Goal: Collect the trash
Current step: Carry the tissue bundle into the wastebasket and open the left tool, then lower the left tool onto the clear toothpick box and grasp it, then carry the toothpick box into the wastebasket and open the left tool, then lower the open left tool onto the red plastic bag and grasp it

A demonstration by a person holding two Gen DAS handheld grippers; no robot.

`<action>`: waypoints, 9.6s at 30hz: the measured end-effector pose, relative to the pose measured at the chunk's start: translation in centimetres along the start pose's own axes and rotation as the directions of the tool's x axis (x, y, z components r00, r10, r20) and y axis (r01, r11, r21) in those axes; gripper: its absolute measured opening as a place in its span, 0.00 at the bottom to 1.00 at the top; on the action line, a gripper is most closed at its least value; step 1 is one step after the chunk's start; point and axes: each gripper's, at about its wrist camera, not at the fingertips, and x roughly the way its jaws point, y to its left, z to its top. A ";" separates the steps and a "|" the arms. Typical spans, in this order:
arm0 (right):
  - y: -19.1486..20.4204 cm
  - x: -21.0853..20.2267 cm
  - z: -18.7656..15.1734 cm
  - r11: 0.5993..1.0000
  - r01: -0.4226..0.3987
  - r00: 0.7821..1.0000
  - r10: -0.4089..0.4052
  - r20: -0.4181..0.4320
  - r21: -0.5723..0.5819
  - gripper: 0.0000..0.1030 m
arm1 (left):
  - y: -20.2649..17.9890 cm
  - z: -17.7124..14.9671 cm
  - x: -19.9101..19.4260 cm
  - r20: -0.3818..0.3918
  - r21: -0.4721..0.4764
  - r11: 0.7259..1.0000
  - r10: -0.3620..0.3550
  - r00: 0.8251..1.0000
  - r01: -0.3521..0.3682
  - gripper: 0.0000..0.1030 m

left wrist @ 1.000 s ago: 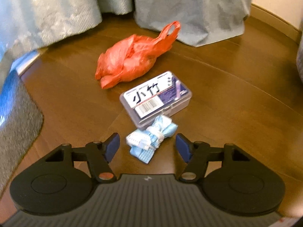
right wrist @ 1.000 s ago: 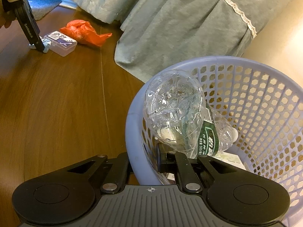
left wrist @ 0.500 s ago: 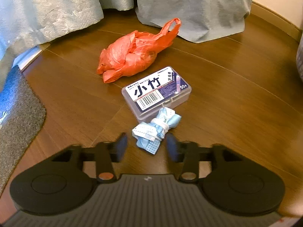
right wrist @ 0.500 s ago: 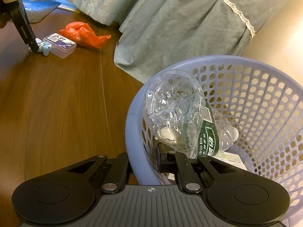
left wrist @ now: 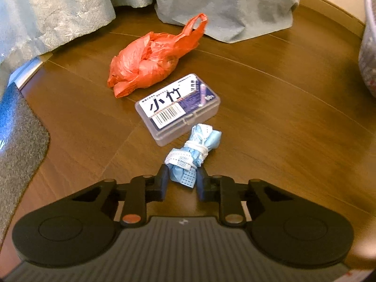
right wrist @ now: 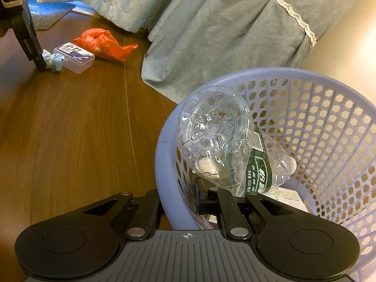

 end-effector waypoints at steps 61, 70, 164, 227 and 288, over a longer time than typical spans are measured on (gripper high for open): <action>0.5 -2.7 1.5 0.997 -0.063 0.998 0.063 -0.019 0.040 0.06 | -19.3 13.2 -16.6 0.216 0.206 0.916 -0.385 0.897 0.343 0.19; -0.4 -2.8 1.4 0.994 -0.076 0.997 0.076 -0.004 0.075 0.06 | -26.3 16.9 -15.4 0.227 0.277 0.870 -0.472 0.852 0.408 0.27; 0.2 -1.3 2.1 0.998 -0.025 1.000 0.024 0.014 0.065 0.06 | -1.9 2.6 2.6 0.050 0.138 0.990 0.004 0.999 -0.011 0.52; 0.1 -1.4 1.9 0.996 -0.022 1.000 0.021 0.020 0.086 0.06 | -10.1 5.2 -11.8 0.158 0.134 0.983 -0.146 0.977 0.126 0.50; -1.0 -1.3 2.1 0.992 -0.029 0.999 0.026 0.027 0.122 0.06 | -6.8 8.5 -10.3 0.224 0.043 0.994 -0.107 0.969 0.100 0.70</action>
